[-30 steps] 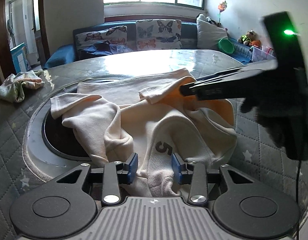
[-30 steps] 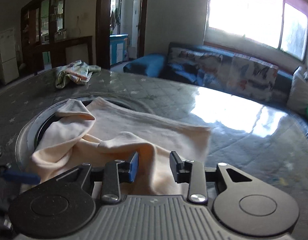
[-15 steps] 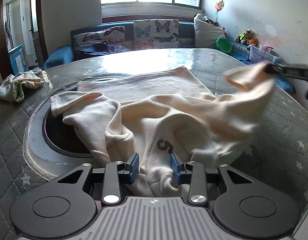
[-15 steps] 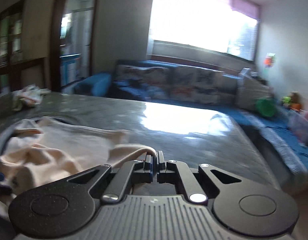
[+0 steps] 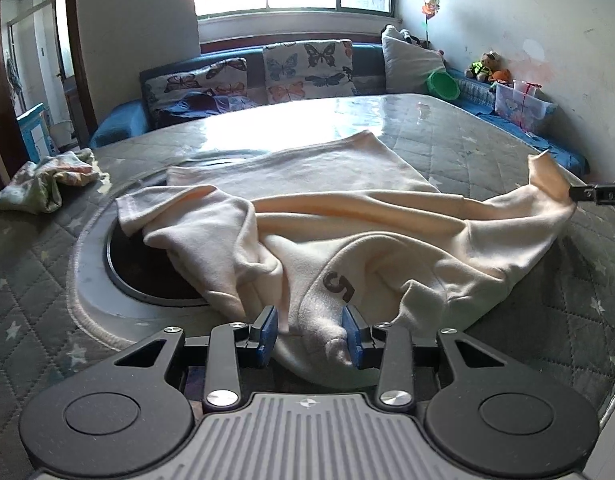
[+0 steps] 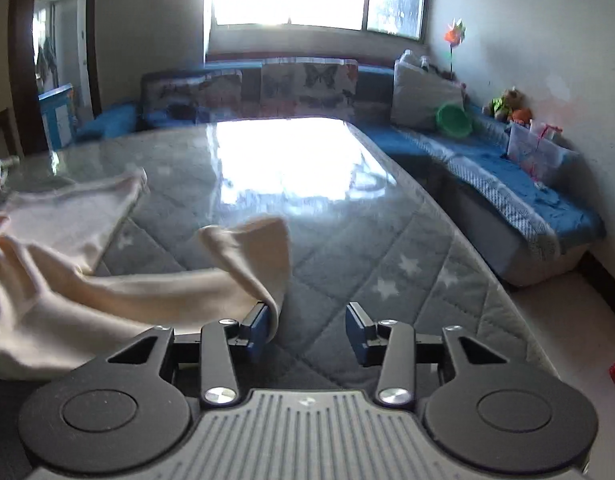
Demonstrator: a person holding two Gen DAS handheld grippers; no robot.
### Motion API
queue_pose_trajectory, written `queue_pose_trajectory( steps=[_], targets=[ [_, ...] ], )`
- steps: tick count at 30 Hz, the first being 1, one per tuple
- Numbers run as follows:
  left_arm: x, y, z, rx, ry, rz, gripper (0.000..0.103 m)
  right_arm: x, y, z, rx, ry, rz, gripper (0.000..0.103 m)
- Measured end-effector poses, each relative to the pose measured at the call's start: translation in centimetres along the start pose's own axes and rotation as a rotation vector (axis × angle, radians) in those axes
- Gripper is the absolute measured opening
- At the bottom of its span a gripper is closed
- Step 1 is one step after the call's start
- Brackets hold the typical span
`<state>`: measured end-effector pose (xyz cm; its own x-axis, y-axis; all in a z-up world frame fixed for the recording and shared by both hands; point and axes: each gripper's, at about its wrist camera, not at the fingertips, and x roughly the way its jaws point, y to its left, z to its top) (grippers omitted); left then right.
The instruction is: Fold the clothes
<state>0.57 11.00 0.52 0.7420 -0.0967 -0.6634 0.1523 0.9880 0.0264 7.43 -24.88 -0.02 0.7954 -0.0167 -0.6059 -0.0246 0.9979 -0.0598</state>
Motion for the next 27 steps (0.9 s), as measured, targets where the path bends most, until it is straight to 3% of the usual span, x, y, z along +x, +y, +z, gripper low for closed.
queue_pose_trajectory(
  steps=[4, 10, 13, 20, 27],
  targets=[
    [-0.7, -0.3, -0.1, 0.029, -0.022, -0.001, 0.040, -1.7, 0.6, 1.1, -0.001, -0.053, 0.004, 0.046],
    [-0.4, 0.3, 1.0, -0.013, -0.032, 0.014, 0.041, -3.1, 5.2, 1.9, -0.119, -0.097, 0.192, 0.054],
    [0.3, 1.6, 2.0, -0.083, -0.033, 0.052, 0.041, -2.5, 8.6, 1.7, -0.193, -0.089, 0.281, 0.055],
    [2.3, 6.3, 4.1, -0.240, -0.019, 0.180, 0.041, -0.4, 12.8, 0.8, -0.241, -0.030, 0.363, 0.056],
    [5.8, 10.4, 5.7, -0.240, 0.003, 0.308, 0.041, 0.5, 13.5, 0.6, -0.256, -0.003, 0.401, 0.062]
  ],
)
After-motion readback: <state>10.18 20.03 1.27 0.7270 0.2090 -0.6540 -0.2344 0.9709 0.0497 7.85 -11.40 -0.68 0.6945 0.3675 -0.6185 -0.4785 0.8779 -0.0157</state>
